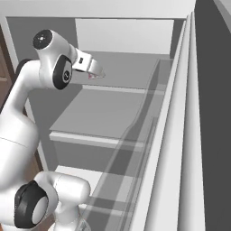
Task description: Take the cake and cupcake from the fridge and place them on the empty tray on the dining counter.
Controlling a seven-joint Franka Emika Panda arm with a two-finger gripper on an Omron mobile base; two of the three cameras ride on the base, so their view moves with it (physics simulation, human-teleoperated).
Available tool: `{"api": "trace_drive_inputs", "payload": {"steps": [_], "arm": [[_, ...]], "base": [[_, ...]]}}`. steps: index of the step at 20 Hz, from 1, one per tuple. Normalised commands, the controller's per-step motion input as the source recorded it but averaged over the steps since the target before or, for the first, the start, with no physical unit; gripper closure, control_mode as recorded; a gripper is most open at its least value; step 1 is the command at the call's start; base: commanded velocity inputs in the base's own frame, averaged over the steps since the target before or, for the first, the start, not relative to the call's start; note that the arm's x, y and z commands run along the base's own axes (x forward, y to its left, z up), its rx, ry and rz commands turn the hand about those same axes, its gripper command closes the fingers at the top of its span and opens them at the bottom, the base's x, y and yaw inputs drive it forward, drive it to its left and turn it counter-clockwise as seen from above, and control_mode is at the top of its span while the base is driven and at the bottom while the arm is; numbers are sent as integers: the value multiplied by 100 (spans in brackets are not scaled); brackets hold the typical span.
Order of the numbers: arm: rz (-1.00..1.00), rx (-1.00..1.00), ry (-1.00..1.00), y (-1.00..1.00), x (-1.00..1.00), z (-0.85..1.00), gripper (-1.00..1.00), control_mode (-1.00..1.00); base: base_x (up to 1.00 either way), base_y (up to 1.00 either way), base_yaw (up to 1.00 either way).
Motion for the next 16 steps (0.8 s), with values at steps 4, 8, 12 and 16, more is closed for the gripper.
{"api": "trace_drive_inputs", "payload": {"steps": [4,8,12,16], "arm": [[0,0,-4,5,1,0,-100,-100],[0,0,0,8,6,0,-100,-100],[0,0,0,12,12,-5,-100,-100],[0,0,0,4,15,-9,-100,-100]], "base": [[0,0,0],[0,0,0],[0,0,0],[0,0,0]]}}
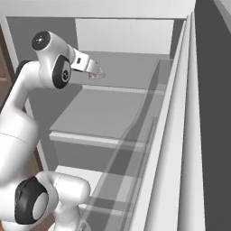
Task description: Take the cake and cupcake from the fridge and place them on the empty tray on the dining counter.
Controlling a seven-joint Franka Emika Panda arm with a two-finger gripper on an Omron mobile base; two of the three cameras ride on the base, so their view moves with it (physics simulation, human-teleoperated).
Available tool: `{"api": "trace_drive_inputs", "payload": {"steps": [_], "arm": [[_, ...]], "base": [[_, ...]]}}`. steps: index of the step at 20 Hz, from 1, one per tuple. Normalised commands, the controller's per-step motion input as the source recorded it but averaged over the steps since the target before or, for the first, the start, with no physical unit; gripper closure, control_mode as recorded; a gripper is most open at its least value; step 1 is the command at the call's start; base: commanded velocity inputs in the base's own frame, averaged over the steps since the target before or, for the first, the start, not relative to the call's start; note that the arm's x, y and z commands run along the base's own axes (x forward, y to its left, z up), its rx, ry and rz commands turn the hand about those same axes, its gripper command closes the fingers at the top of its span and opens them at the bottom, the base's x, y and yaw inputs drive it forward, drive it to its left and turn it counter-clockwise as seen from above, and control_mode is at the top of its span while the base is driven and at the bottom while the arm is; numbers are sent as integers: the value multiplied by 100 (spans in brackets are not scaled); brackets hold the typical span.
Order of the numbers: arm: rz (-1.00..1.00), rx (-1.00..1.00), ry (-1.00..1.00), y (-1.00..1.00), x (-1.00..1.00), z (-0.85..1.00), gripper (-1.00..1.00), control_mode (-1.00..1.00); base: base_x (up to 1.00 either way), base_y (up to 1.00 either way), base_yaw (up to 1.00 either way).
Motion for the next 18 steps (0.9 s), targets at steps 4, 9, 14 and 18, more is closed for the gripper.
{"api": "trace_drive_inputs", "payload": {"steps": [4,9,14,18], "arm": [[0,0,0,0,24,-19,-100,-100],[0,0,1,1,32,-23,-100,-100],[0,0,0,0,23,-4,-100,-100],[0,0,0,0,16,0,-100,-100]], "base": [[0,0,0],[0,0,0],[0,0,0],[0,0,0]]}}
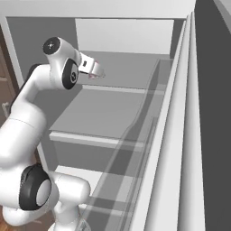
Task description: Take the cake and cupcake from the fridge and place them on the empty tray on the dining counter.
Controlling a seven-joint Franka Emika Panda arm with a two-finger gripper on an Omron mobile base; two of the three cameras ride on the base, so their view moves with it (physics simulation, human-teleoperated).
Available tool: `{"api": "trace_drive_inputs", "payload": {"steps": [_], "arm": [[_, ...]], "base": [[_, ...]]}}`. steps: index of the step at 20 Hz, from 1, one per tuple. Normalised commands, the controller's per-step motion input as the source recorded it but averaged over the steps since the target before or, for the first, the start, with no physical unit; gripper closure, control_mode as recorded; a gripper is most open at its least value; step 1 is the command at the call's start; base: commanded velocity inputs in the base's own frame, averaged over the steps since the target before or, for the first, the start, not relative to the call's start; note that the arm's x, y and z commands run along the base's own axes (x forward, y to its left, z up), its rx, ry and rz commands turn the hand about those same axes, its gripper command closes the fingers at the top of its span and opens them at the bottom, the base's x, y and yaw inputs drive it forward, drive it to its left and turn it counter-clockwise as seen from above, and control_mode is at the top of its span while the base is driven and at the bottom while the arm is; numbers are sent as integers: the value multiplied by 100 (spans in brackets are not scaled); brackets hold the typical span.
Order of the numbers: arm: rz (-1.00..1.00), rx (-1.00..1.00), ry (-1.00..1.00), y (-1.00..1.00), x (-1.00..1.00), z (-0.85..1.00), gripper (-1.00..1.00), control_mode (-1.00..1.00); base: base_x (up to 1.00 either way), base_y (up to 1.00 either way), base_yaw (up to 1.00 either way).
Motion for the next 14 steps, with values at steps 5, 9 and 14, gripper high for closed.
{"api": "trace_drive_inputs", "payload": {"steps": [5,9,14], "arm": [[0,0,0,0,19,0,-100,-100],[-1,0,0,0,19,0,-100,-100],[-1,0,0,0,21,0,-100,-100]], "base": [[0,0,0],[0,0,0],[0,0,0]]}}
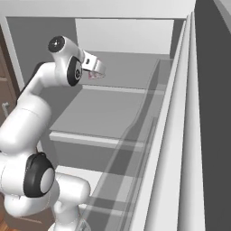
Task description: Take the cake and cupcake from the fridge and place them on the empty tray on the dining counter.
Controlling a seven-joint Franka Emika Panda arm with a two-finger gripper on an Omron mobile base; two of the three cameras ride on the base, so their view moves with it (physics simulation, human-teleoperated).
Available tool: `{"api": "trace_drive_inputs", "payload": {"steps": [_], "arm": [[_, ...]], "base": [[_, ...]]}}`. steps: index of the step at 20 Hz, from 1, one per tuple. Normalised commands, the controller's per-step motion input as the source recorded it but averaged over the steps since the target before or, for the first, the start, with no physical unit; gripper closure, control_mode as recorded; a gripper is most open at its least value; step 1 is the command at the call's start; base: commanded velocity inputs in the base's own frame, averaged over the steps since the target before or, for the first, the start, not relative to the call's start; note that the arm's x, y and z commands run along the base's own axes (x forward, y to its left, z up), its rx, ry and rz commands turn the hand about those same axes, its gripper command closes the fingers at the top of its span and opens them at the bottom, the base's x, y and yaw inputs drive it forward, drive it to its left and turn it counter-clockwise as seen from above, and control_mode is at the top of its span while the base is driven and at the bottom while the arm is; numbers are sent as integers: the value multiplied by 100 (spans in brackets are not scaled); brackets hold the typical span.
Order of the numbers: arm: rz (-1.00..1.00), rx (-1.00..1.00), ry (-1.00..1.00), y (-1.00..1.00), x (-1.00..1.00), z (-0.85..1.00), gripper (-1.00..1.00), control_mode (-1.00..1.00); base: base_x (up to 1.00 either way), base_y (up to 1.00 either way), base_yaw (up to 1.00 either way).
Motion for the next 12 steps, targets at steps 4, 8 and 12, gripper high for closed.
{"api": "trace_drive_inputs", "payload": {"steps": [4,8,12], "arm": [[-1,0,0,0,20,-3,-100,-100],[-4,0,0,0,18,-9,-100,-100],[-4,0,0,0,11,-12,-100,-100]], "base": [[0,0,0],[0,0,0],[0,0,0]]}}
